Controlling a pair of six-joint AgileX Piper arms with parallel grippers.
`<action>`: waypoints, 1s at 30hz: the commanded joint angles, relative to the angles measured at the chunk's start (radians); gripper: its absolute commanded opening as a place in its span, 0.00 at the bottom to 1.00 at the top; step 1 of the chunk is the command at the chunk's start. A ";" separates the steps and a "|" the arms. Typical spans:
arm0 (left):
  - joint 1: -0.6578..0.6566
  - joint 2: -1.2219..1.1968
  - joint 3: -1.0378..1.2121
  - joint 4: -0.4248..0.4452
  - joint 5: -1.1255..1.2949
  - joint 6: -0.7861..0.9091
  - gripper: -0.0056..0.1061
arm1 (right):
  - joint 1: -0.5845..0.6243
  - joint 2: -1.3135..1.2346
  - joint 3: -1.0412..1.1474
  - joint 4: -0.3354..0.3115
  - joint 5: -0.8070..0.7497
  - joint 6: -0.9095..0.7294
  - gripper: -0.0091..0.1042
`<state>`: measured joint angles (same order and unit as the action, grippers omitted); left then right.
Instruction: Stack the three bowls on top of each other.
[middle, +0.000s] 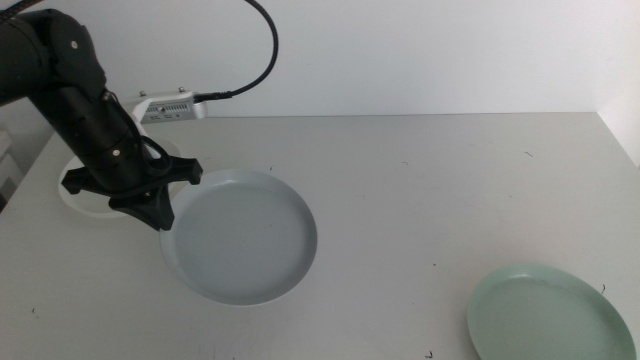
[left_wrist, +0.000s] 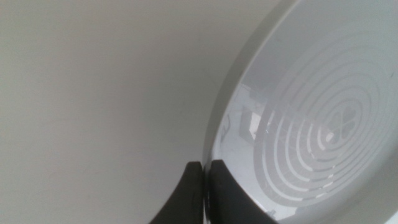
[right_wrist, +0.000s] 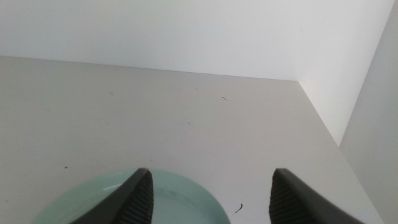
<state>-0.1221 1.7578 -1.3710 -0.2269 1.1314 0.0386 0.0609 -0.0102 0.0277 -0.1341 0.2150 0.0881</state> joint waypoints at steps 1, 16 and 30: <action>-0.048 -0.059 -0.018 -0.031 -0.015 -0.032 0.05 | -0.008 -0.027 -0.006 -0.017 -0.080 -0.004 0.50; -0.341 0.037 -0.018 -0.062 -0.167 -0.119 0.05 | -0.008 -0.027 -0.006 -0.017 -0.080 -0.004 0.50; -0.388 0.147 -0.018 -0.109 -0.268 -0.091 0.05 | -0.008 -0.027 -0.006 -0.017 -0.079 -0.004 0.50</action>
<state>-0.5049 1.9490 -1.3650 -0.3071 0.8833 -0.0624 0.0609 -0.0102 0.0277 -0.1341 0.2150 0.0881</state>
